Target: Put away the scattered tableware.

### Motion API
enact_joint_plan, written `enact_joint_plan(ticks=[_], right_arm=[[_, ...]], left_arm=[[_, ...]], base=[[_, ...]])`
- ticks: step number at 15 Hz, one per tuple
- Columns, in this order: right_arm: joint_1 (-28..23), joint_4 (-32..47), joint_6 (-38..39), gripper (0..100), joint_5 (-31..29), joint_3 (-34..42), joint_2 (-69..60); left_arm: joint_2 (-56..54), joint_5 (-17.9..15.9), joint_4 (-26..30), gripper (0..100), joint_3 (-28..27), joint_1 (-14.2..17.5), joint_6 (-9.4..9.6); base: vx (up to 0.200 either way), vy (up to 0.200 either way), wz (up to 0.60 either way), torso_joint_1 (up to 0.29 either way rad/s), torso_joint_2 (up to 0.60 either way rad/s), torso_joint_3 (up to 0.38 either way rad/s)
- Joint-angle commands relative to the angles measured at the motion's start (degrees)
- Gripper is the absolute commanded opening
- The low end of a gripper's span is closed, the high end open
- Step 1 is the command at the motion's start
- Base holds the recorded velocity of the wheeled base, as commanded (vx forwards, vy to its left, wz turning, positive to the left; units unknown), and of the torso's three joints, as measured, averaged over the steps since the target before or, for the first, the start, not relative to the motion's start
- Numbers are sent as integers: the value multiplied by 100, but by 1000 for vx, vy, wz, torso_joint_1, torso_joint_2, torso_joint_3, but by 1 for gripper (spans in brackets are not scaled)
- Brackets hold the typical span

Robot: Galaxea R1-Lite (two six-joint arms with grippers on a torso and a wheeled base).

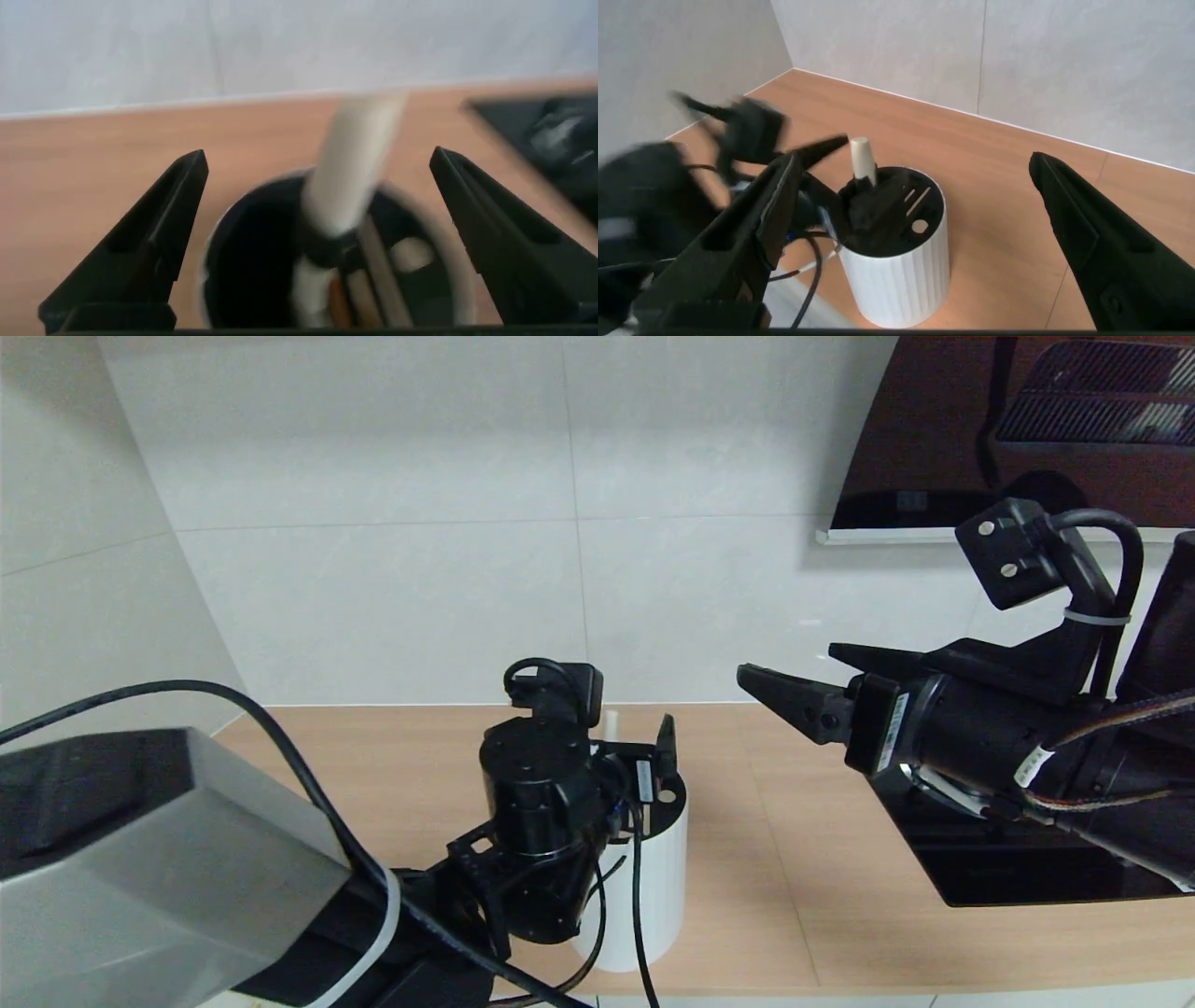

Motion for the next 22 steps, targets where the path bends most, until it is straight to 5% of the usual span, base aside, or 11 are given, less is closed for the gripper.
enact_joint_plan(ticks=[1, 4, 6, 10, 13, 16, 18, 20, 22], right_arm=[[-40, -16, -41, 100, -15, 25, -108], [-453, -24, -445, 100, -24, 174, -601], [-576, 37, -480, 100, 73, 438, -1409], [-1384, 55, -524, 100, 82, 1255, -2947], [-2167, 793, -533, 100, 91, 2573, -4916], [-2483, 2788, -542, 100, 3, 2670, -7052], [-2720, 3975, -770, 100, -366, 2600, -8018], [-2738, 3939, -753, 100, -1070, 2547, -7939], [-3696, 3948, -761, 100, -410, 2371, -7412]], left_arm=[[-941, -14, -74, 100, 131, -52, 58], [-2295, -76, 190, 100, 227, -43, 111], [-3613, -392, 1139, 100, 315, 221, 155], [-5178, -893, 2211, 100, 1528, 730, 155], [-6927, -928, 3213, 100, 2231, 1407, 164], [-8913, -1016, 5287, 100, 2301, 2137, 173], [-10020, -1447, 6430, 100, 2266, 2769, 181], [-10899, -1772, 7397, 100, 2117, 3174, 208], [-11058, -1649, 7722, 100, 2134, 3455, 304]], base=[[0, 0, 0, 0, 0, 0], [0, 0, 0, 0, 0, 0], [0, 0, 0, 0, 0, 0], [0, 0, 0, 0, 0, 0], [0, 0, 0, 0, 0, 0], [0, 0, 0, 0, 0, 0], [0, 0, 0, 0, 0, 0], [0, 0, 0, 0, 0, 0], [0, 0, 0, 0, 0, 0]])
